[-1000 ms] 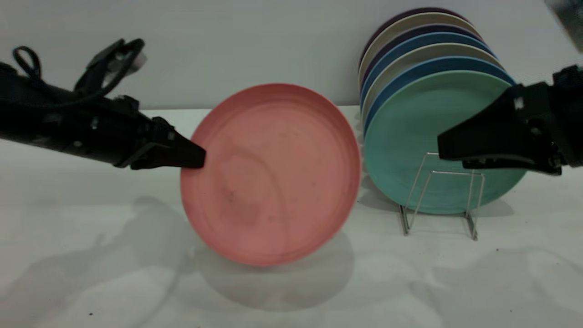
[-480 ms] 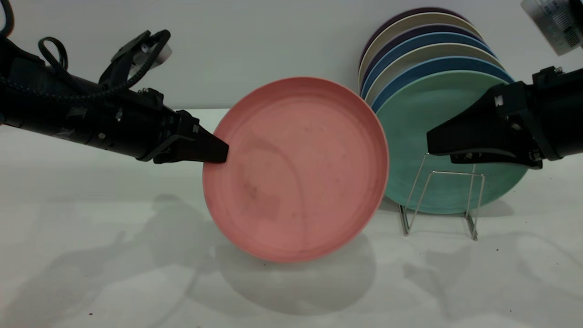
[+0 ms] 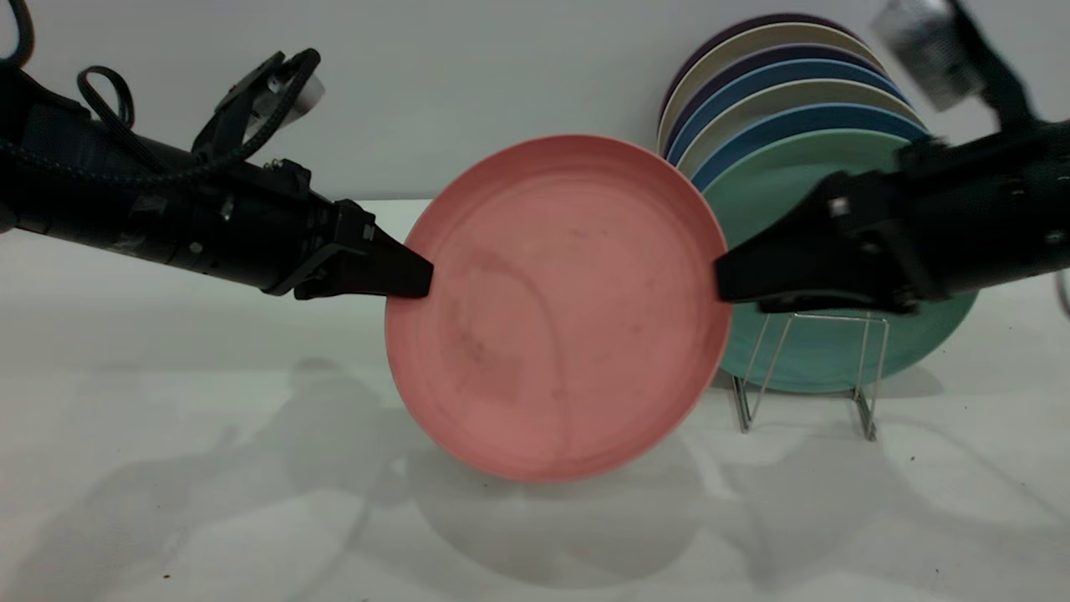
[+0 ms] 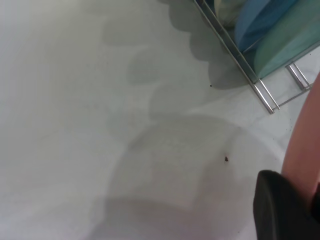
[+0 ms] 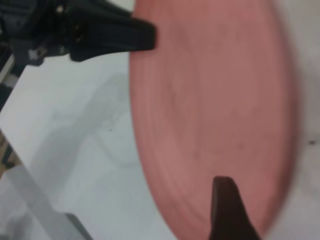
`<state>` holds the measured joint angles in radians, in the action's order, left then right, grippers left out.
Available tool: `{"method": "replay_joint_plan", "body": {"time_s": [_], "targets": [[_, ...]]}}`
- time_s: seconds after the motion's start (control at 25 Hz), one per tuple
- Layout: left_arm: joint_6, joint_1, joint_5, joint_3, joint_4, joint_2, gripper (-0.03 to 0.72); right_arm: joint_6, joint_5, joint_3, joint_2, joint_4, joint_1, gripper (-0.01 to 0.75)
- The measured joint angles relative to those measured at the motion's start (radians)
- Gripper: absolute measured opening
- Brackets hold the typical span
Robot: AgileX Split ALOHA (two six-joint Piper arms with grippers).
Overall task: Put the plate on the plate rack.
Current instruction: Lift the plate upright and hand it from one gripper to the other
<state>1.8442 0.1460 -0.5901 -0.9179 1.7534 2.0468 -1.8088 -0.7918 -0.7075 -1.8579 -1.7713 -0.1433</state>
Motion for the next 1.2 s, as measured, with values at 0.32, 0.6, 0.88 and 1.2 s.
{"method": "replay_joint_plan", "body": {"time_s": [0.32,0.6,0.88,1.2], "targets": [[-0.014,0.0,-0.07,0.0,0.0,0.0,0.014,0.041,0.0,-0.103,-0.108,0.0,-0.083,0.456],[-0.034,-0.001,-0.118,0.0,-0.004,0.001,0.017,0.057,-0.005,-0.125,-0.13,0.001,-0.097,0.309],[-0.046,-0.005,-0.133,0.0,-0.006,0.001,0.038,0.065,0.031,-0.125,-0.132,-0.005,-0.092,0.118],[-0.129,-0.051,-0.26,0.0,-0.043,0.001,0.273,0.105,0.016,-0.128,-0.122,0.14,-0.019,0.118]]}}
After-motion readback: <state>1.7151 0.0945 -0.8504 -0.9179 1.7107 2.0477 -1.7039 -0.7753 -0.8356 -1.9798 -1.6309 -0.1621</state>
